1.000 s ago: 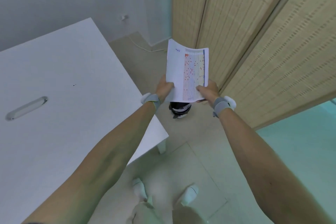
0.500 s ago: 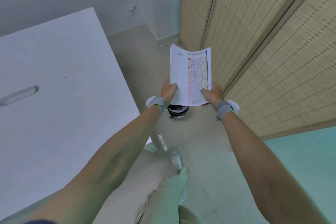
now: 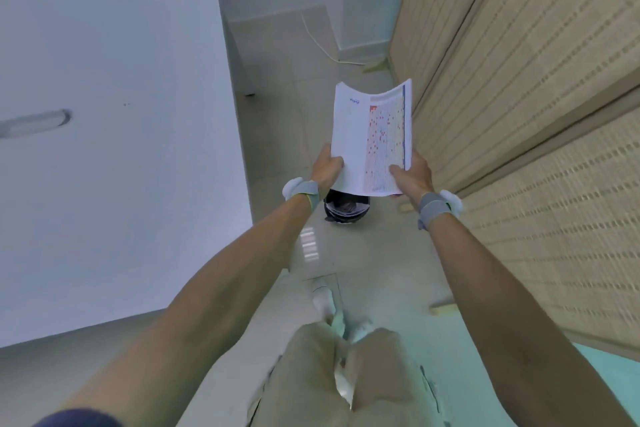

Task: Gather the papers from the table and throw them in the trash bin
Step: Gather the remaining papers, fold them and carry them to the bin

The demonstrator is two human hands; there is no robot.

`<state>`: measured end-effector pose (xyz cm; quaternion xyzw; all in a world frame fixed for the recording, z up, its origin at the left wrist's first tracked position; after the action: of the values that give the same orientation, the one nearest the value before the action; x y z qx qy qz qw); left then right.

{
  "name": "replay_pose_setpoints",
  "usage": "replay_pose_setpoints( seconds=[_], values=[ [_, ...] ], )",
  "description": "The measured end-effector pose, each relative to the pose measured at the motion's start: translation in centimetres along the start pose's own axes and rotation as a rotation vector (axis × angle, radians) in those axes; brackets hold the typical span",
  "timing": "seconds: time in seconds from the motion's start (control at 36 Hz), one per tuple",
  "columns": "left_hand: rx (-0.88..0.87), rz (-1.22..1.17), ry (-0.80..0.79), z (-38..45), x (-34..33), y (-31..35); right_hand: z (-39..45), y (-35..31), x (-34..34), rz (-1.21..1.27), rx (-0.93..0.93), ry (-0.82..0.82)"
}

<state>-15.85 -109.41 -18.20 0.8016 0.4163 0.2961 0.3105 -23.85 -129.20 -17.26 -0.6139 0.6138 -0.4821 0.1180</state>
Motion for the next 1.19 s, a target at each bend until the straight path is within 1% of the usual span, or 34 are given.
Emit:
replay_pose_setpoints(
  seconds=[0.14,0.33,0.5,0.67,0.83,1.0,1.19],
  values=[
    [0.049,0.022,-0.016,1.6,-1.1,-0.8,2.9,0.6,-0.2,-0.073,0.008,-0.051],
    [0.087,0.059,0.038,4.6,-2.3,-3.0,8.2,2.4,-1.5,-0.125,0.007,-0.179],
    [0.142,0.073,0.069,6.5,-3.8,-6.4,11.0,5.0,-3.1,-0.171,0.0,-0.21],
    [0.259,-0.009,0.044,8.8,-5.4,-11.2,13.8,9.6,-5.8,-0.224,-0.068,-0.264],
    [0.314,-0.033,0.063,12.8,-6.3,-16.3,17.2,14.4,-8.8,-0.28,-0.138,-0.292],
    [0.346,0.044,0.073,17.8,-7.5,-22.0,20.7,20.1,-12.1,-0.341,-0.212,-0.304],
    [0.371,0.129,0.028,21.3,-8.6,-28.2,22.1,26.3,-15.3,-0.35,-0.312,-0.339]
  ],
)
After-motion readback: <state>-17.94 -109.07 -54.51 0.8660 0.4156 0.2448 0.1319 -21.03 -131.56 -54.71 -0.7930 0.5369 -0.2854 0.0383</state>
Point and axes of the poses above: each hand's wrist, its own z-axis towards the middle knuckle, its own x-axis out of the back of the hand, y = z × x, the point moved 7 cm from there along z, towards the middle knuckle, and after that the axes turned 5 degrees about -y, right-handed, at the moved point
